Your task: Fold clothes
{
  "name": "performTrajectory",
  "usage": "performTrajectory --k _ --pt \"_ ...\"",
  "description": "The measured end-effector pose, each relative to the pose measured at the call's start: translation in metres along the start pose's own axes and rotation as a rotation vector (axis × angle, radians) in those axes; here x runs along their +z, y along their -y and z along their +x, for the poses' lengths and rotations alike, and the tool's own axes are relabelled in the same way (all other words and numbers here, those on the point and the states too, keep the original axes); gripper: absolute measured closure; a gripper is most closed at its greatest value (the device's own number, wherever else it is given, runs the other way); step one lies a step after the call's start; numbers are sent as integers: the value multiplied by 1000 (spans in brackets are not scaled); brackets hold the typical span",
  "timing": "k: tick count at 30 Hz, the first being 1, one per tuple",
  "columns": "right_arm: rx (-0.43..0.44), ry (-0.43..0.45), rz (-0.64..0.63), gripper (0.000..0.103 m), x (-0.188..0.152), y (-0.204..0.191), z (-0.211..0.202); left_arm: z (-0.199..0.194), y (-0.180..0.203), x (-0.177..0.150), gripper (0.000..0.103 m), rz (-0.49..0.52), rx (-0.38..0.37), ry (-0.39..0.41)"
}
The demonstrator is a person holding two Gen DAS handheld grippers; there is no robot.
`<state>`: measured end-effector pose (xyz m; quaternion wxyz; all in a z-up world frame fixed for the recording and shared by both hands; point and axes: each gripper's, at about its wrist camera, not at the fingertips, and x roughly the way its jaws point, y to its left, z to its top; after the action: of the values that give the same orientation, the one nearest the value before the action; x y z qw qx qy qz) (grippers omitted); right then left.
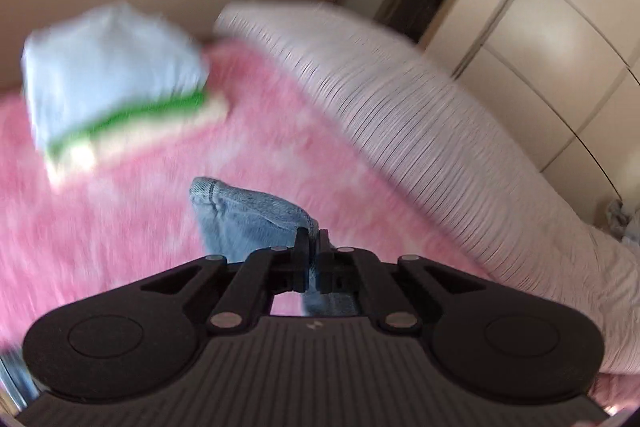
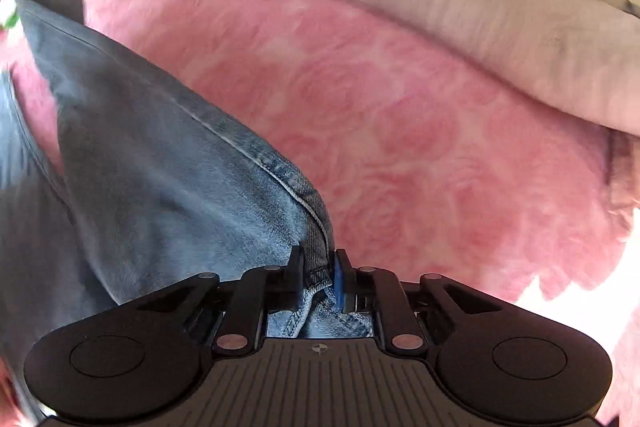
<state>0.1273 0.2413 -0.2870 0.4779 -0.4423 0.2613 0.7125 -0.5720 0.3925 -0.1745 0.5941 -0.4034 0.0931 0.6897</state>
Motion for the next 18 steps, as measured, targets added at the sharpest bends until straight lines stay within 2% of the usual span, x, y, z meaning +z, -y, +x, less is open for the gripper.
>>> performTrajectory --k 1,3,4,5,6,8,10,12,15,18 --pt "-19 17 28 91 1 8 -7 8 12 9 102 24 -7 -1" --pt "-40 33 87 90 6 24 -6 55 35 23 101 62 -19 -48" --pt "-56 37 117 90 9 29 1 91 49 26 94 101 6 -86" --pt "-86 20 149 90 13 34 13 126 64 26 93 138 47 -125" --pt "-117 2 182 88 16 40 25 158 79 24 84 169 77 -169" --pt "-237 -82 308 80 18 57 55 213 109 16 85 238 126 -243" --pt "-386 -153 459 79 16 74 78 224 127 -1 83 312 105 -270" --pt "-467 -168 605 78 10 88 82 220 126 -20 78 353 76 -291" --pt "-397 -72 724 77 -4 88 64 216 89 -40 70 282 71 -331" --pt "-369 -42 811 70 -21 79 44 222 37 -46 68 116 128 -361"
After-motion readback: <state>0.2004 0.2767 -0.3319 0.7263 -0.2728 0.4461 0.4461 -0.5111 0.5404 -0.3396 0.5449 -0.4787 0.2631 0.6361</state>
